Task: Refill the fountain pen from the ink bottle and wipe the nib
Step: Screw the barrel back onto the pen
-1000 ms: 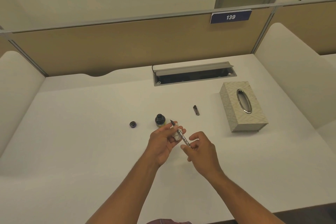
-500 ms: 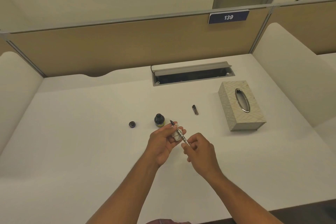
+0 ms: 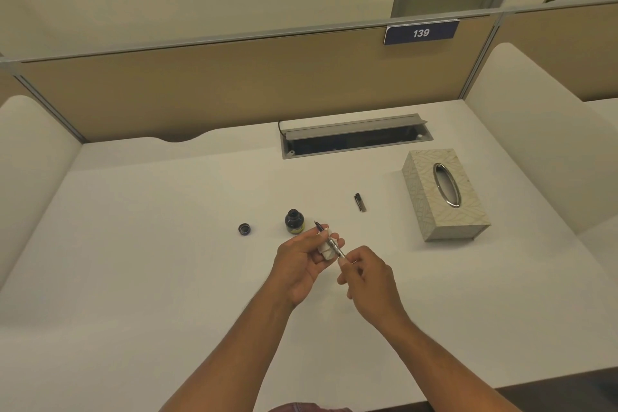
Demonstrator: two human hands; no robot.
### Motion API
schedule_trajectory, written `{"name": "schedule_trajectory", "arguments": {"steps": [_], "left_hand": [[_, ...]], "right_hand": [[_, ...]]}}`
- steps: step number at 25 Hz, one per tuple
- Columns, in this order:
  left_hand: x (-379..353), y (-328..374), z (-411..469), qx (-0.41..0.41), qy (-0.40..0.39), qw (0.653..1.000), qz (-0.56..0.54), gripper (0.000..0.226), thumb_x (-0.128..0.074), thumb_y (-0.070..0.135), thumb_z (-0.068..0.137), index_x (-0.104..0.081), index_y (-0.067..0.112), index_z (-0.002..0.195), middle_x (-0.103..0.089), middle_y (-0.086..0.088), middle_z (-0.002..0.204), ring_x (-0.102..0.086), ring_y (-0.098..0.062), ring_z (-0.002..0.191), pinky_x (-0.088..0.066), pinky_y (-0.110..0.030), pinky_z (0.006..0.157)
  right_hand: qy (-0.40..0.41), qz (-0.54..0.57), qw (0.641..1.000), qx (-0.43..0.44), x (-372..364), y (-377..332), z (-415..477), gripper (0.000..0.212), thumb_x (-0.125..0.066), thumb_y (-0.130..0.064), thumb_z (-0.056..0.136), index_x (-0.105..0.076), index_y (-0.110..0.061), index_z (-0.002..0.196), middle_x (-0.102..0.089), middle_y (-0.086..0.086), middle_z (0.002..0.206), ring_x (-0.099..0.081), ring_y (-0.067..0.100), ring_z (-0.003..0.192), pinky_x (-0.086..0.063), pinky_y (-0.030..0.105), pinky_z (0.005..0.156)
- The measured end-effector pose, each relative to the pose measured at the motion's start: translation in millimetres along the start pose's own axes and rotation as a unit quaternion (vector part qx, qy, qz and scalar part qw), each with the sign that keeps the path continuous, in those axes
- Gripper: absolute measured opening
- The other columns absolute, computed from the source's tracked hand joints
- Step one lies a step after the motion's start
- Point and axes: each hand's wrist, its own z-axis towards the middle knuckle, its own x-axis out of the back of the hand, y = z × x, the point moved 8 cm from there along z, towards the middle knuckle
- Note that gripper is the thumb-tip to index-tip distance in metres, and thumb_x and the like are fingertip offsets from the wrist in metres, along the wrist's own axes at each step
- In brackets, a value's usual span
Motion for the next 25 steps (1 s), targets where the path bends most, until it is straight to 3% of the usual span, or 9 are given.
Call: {"name": "schedule_trajectory", "arguments": {"steps": [3,7,10,13,16,18,21,25], "left_hand": [[0.3,-0.1,-0.6,0.002,-0.001,1.0,0.0,0.023,-0.069,0.004,0.099,-0.071,-0.002,0.121,-0.076,-0.026,0.117,-0.072,-0.044,0.122,-0.061,-0.05,0.103],[0.9,-2.2,1.4,0.002,0.006,1.0,0.005,0.026,-0.07,0.004,0.098,-0.071,-0.003,0.123,-0.075,-0.029,0.121,-0.073,-0.044,0.121,-0.056,-0.054,0.11],[1.1,-2.4,0.8,0.003,0.001,1.0,0.0,0.026,-0.07,0.004,0.098,-0.071,-0.003,0.124,-0.075,-0.029,0.121,-0.072,-0.044,0.122,-0.057,-0.052,0.108],[0.9,-2.4,-0.2,0.004,-0.003,1.0,-0.001,0.028,-0.07,0.003,0.099,-0.069,-0.004,0.125,-0.075,-0.027,0.119,-0.072,-0.045,0.122,-0.058,-0.052,0.107],[0.9,-3.0,-0.3,0.003,0.004,1.0,0.003,0.028,-0.071,0.003,0.098,-0.07,-0.005,0.125,-0.076,-0.027,0.118,-0.073,-0.044,0.12,-0.056,-0.054,0.109],[0.1,-3.2,-1.0,0.003,0.004,1.0,0.007,0.028,-0.072,0.003,0.097,-0.071,-0.005,0.124,-0.077,-0.027,0.116,-0.073,-0.044,0.12,-0.056,-0.053,0.11],[-0.2,-4.0,-0.7,0.005,0.002,1.0,0.007,0.027,-0.07,0.003,0.098,-0.071,-0.005,0.124,-0.076,-0.026,0.117,-0.072,-0.044,0.122,-0.055,-0.053,0.111],[0.7,-4.0,1.0,0.005,0.003,1.0,0.01,0.025,-0.068,0.003,0.099,-0.071,-0.004,0.123,-0.076,-0.026,0.117,-0.072,-0.044,0.122,-0.054,-0.055,0.111]], "right_hand": [[-0.005,-0.005,1.0,0.003,0.6,-0.3,0.1,0.024,-0.052,-0.033,0.106,-0.065,-0.02,0.089,-0.075,0.001,0.073,-0.061,0.01,0.055,-0.057,0.043,0.065],[0.0,0.017,1.0,-0.006,0.2,1.7,-1.1,0.018,-0.068,-0.041,0.096,-0.056,-0.029,0.097,-0.074,0.001,0.074,-0.07,0.011,0.062,-0.054,0.034,0.058],[-0.012,-0.01,1.0,-0.002,-0.9,1.1,-0.7,0.015,-0.058,-0.036,0.103,-0.058,-0.026,0.092,-0.076,0.0,0.075,-0.06,0.005,0.054,-0.053,0.033,0.061],[-0.016,-0.022,1.0,0.006,-0.2,-1.1,-1.7,0.028,-0.049,-0.036,0.107,-0.064,-0.02,0.088,-0.075,0.0,0.072,-0.054,0.003,0.049,-0.051,0.035,0.061],[-0.016,-0.017,1.0,-0.004,0.0,-0.5,-3.8,0.014,-0.061,-0.041,0.1,-0.059,-0.027,0.101,-0.075,-0.001,0.074,-0.062,0.006,0.057,-0.049,0.03,0.059],[-0.015,-0.014,1.0,-0.009,-0.7,2.1,-4.4,0.016,-0.064,-0.036,0.099,-0.051,-0.03,0.105,-0.075,-0.001,0.076,-0.065,0.01,0.062,-0.052,0.03,0.061],[-0.022,-0.029,0.999,-0.006,-1.5,2.0,-5.0,0.008,-0.053,-0.035,0.105,-0.052,-0.028,0.1,-0.076,-0.002,0.078,-0.062,0.008,0.06,-0.052,0.03,0.062],[-0.017,-0.033,0.999,0.002,-1.1,0.9,-4.1,0.022,-0.048,-0.038,0.106,-0.062,-0.026,0.093,-0.075,-0.002,0.075,-0.06,0.005,0.056,-0.054,0.036,0.063]]}}
